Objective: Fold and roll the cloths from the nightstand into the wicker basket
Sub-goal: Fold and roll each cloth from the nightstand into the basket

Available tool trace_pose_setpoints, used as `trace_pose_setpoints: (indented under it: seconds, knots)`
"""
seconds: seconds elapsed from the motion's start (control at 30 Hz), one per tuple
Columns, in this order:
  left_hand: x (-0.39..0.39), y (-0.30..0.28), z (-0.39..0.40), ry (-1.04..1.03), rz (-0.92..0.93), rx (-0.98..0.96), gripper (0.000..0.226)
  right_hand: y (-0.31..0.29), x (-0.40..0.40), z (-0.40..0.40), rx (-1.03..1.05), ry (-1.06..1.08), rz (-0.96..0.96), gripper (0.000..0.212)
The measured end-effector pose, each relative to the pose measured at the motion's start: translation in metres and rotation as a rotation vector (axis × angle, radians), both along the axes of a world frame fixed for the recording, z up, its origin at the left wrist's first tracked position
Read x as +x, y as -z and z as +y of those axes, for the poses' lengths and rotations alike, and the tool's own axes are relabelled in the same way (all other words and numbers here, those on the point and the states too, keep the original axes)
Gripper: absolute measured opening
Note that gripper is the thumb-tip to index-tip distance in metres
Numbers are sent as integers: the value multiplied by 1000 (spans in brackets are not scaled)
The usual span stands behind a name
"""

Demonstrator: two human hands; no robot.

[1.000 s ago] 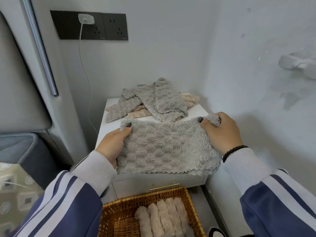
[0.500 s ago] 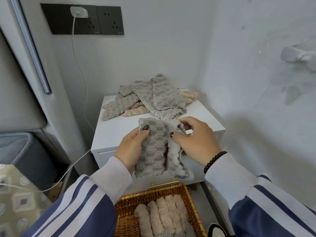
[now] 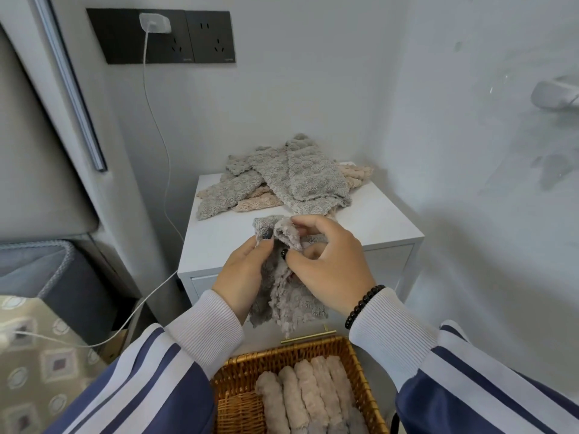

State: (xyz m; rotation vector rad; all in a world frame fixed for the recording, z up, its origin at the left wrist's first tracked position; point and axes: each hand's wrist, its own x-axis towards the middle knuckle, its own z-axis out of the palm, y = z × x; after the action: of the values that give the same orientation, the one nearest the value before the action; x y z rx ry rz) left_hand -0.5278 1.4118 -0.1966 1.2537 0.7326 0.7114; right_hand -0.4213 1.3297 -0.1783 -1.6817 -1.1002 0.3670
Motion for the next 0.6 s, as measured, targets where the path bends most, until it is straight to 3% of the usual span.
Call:
trace_pose_setpoints:
  seconds: [0.2, 0.43, 0.6]
  knots:
    - [-11, -1, 3, 6, 9, 14, 28, -3, -12, 3, 41, -57, 142, 39]
    - [-19, -3, 8, 39, -113, -41, 54, -2, -17, 6, 63, -260, 322, 56]
    - [-16, -5, 4, -2, -85, 1, 38, 2, -14, 7, 27, -347, 425, 63]
